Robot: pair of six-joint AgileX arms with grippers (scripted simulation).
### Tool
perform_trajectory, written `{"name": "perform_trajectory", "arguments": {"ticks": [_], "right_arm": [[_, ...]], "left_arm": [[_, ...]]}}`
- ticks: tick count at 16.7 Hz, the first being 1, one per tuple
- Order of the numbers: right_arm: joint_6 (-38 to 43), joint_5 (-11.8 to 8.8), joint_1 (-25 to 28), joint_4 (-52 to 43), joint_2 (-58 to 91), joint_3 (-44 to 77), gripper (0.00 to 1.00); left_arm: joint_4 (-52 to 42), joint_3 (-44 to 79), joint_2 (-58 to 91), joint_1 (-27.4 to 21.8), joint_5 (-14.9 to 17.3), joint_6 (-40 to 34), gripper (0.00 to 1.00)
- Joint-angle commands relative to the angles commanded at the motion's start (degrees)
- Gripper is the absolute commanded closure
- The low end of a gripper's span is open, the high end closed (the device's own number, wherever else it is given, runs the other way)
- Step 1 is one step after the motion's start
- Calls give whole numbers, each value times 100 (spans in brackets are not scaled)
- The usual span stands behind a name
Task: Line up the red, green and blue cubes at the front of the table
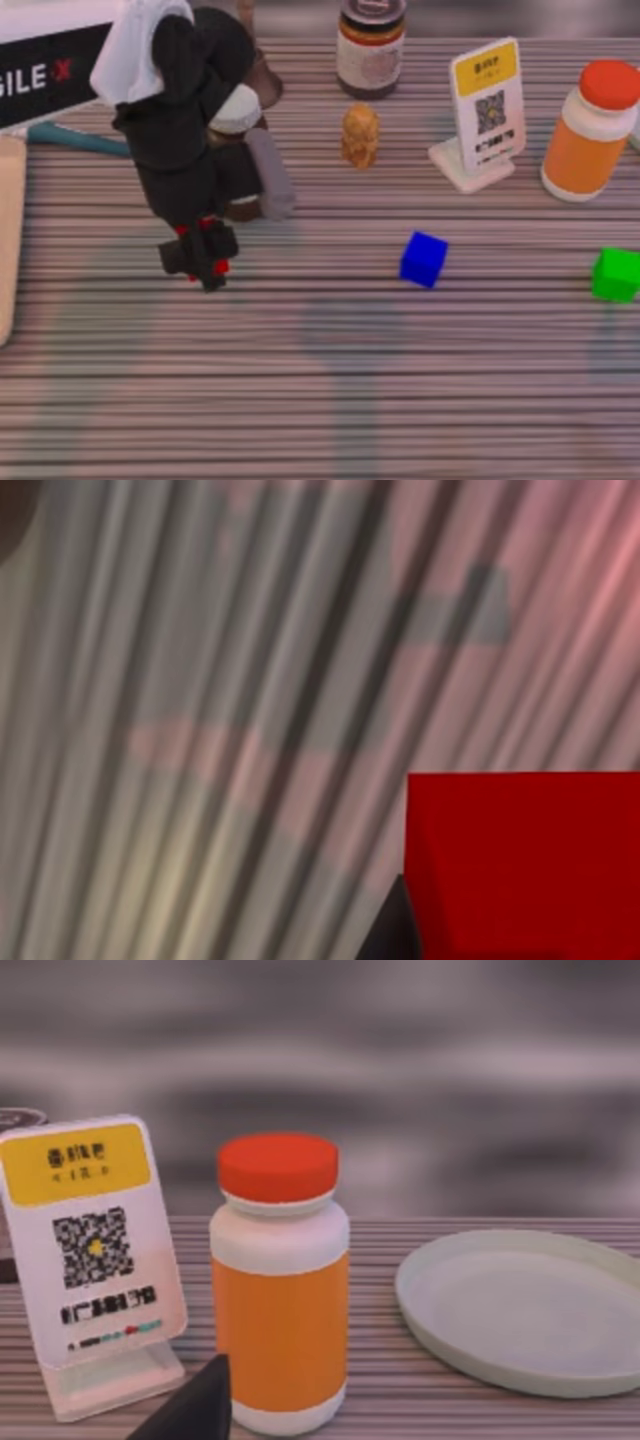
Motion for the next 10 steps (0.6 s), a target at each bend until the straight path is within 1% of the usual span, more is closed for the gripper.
{"name": "perform_trajectory", "arguments": {"ticks": [6, 8, 10], "right_arm": [[0, 0, 0, 0, 0, 0, 0], [0, 0, 0, 0, 0, 0, 0], [0, 0, 0, 0, 0, 0, 0]], "left_arm": [[45, -1351, -1269, -1298, -2, 176, 100], [56, -1576, -1494, -1522, -4, 210, 100], [57, -1598, -1516, -1545, -4, 214, 100]]}}
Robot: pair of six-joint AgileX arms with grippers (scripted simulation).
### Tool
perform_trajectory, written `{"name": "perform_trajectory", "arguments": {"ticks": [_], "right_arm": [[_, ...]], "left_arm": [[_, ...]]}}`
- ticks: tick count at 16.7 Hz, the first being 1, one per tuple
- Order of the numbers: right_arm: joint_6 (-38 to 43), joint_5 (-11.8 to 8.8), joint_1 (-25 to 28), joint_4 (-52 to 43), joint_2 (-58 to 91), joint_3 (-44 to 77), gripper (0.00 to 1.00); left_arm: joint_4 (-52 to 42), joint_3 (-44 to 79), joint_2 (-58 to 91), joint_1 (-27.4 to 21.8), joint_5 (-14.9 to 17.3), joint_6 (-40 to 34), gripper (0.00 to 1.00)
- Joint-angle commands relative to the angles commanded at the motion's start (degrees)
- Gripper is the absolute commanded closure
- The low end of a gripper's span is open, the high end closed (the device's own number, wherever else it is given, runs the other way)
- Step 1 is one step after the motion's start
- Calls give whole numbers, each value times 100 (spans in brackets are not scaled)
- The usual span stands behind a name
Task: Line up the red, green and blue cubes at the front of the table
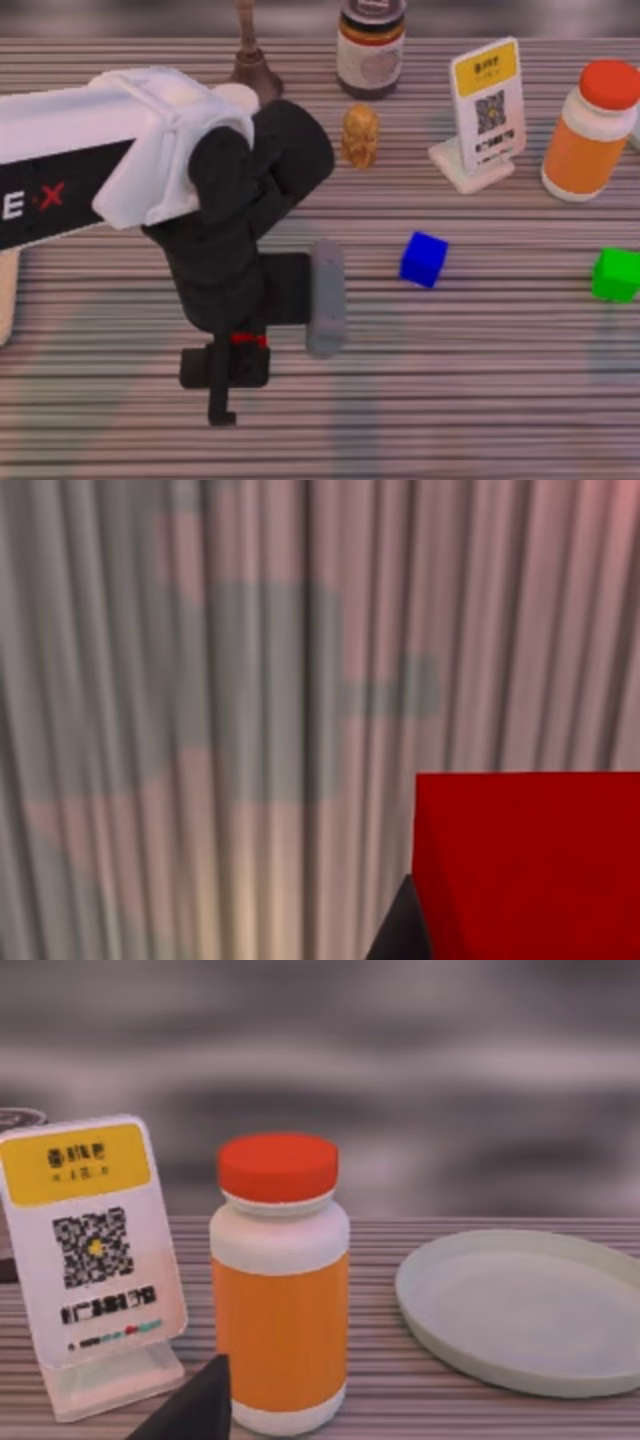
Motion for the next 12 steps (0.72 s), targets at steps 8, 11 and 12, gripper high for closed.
{"name": "perform_trajectory", "arguments": {"ticks": [8, 11, 12], "right_arm": [[0, 0, 0, 0, 0, 0, 0], [0, 0, 0, 0, 0, 0, 0], [0, 0, 0, 0, 0, 0, 0]], "left_arm": [[930, -549, 354, 12, 4, -37, 100], [1500, -904, 579, -31, 3, -27, 100], [1569, -952, 614, -36, 2, -27, 100]]}}
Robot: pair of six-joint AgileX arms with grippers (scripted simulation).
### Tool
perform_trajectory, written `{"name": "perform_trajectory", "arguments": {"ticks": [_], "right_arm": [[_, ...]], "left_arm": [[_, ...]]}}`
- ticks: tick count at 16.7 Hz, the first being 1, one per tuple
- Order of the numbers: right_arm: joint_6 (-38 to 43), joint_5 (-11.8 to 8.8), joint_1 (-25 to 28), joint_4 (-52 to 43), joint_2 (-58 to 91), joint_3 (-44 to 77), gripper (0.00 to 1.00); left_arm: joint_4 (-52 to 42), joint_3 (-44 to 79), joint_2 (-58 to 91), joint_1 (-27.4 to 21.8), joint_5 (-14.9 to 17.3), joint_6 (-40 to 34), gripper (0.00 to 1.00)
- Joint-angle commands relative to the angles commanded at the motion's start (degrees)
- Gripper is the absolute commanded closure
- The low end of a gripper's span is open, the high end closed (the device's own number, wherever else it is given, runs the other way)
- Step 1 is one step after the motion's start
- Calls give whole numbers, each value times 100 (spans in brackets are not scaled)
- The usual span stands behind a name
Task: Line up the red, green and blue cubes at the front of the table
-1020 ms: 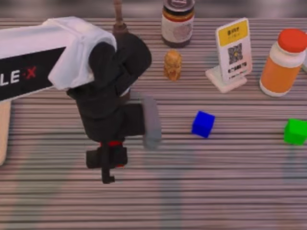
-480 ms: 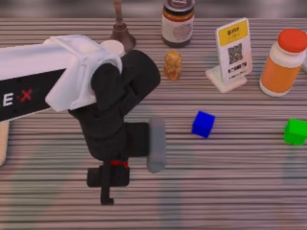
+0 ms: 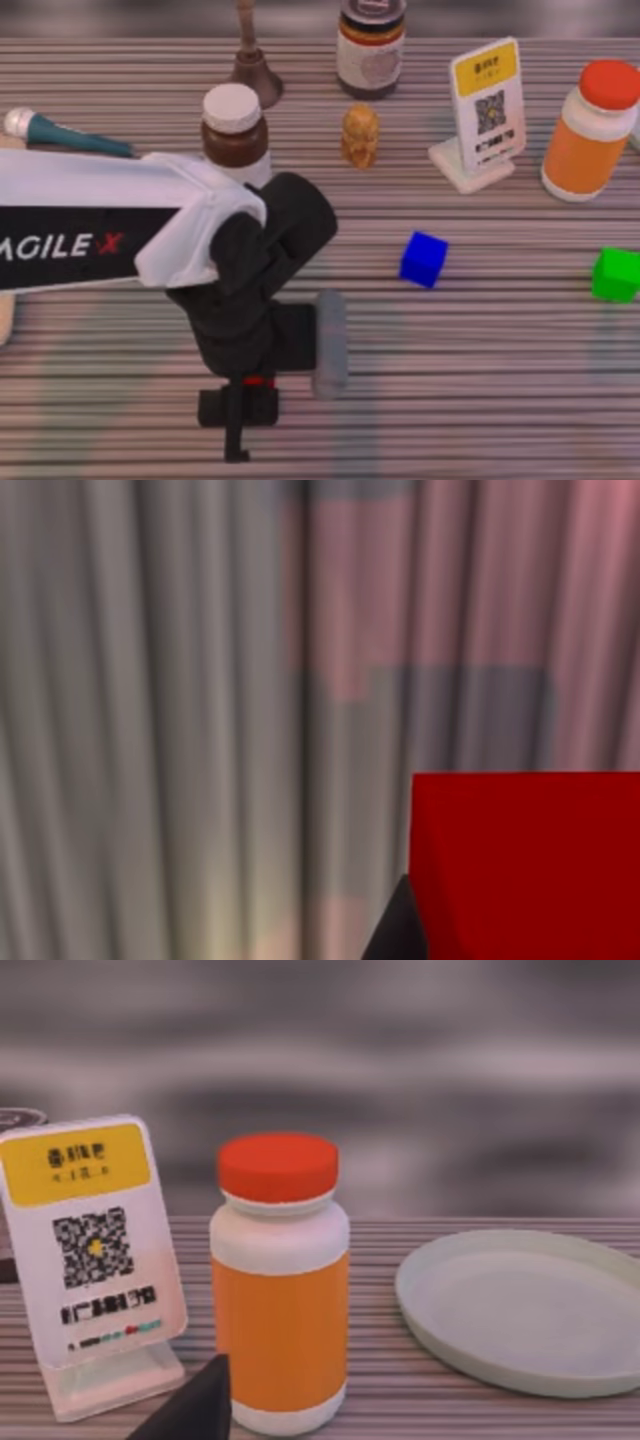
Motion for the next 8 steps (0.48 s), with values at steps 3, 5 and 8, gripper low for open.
{"name": "perform_trajectory", "arguments": {"ticks": [3, 5, 8], "right_arm": [[0, 0, 0, 0, 0, 0, 0], [0, 0, 0, 0, 0, 0, 0], [0, 0, 0, 0, 0, 0, 0]], "left_arm": [[12, -9, 7, -1, 0, 0, 100], [12, -9, 7, -1, 0, 0, 92], [12, -9, 7, -1, 0, 0, 70]]}}
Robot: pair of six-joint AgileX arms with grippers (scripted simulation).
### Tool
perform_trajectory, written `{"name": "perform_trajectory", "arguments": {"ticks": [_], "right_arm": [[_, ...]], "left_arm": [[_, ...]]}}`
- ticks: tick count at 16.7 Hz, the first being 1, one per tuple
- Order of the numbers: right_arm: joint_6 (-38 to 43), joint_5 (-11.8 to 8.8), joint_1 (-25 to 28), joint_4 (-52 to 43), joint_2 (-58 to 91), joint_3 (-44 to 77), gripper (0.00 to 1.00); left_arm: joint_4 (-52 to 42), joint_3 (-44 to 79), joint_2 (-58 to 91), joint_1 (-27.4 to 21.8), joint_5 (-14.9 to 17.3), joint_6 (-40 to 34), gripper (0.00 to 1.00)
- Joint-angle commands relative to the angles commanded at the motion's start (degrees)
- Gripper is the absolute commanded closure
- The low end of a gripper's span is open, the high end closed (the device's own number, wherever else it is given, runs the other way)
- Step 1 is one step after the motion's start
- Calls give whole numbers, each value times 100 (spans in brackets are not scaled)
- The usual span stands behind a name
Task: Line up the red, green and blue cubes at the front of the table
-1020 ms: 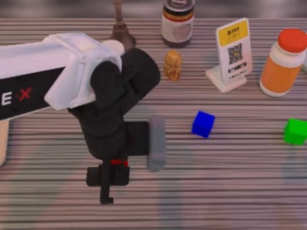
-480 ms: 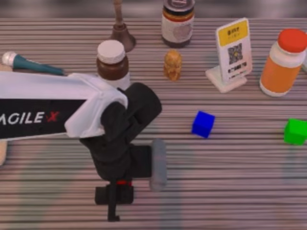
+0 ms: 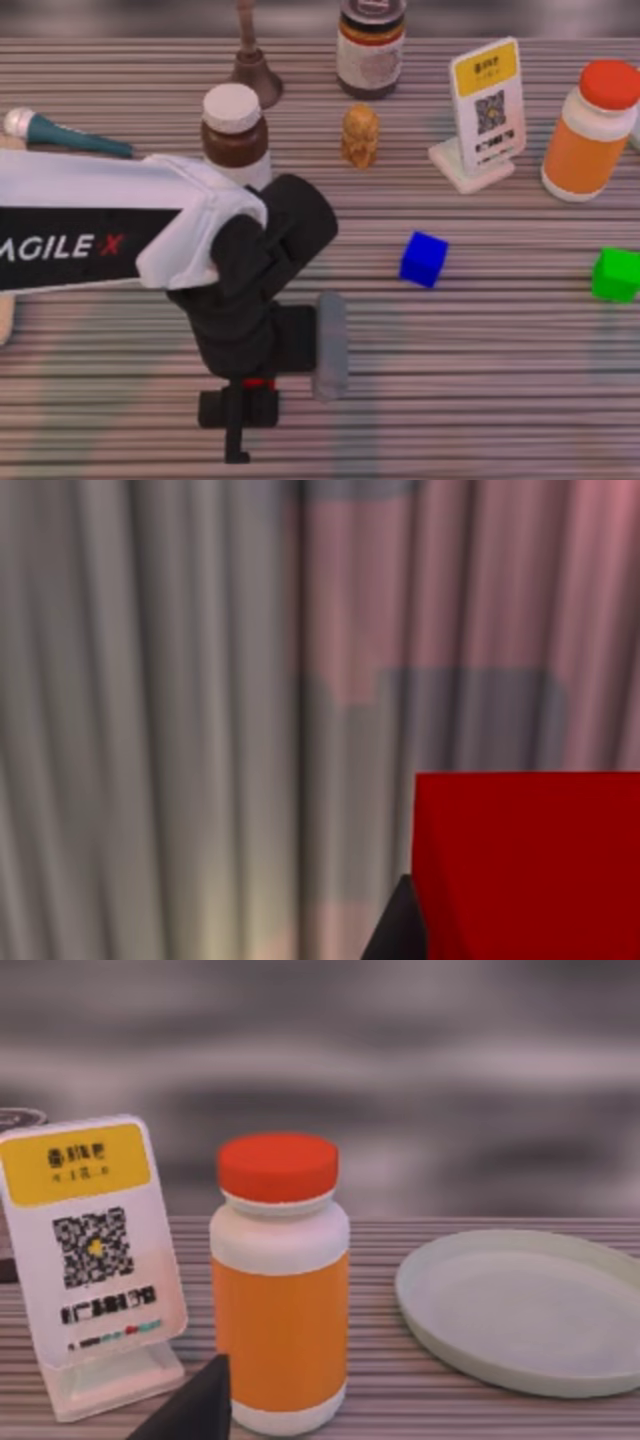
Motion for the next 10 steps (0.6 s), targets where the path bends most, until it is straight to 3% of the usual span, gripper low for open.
{"name": "perform_trajectory", "arguments": {"ticks": [9, 10], "right_arm": [[0, 0, 0, 0, 0, 0, 0], [0, 0, 0, 0, 0, 0, 0]], "left_arm": [[0, 0, 0, 0, 0, 0, 2], [0, 0, 0, 0, 0, 0, 0]]}}
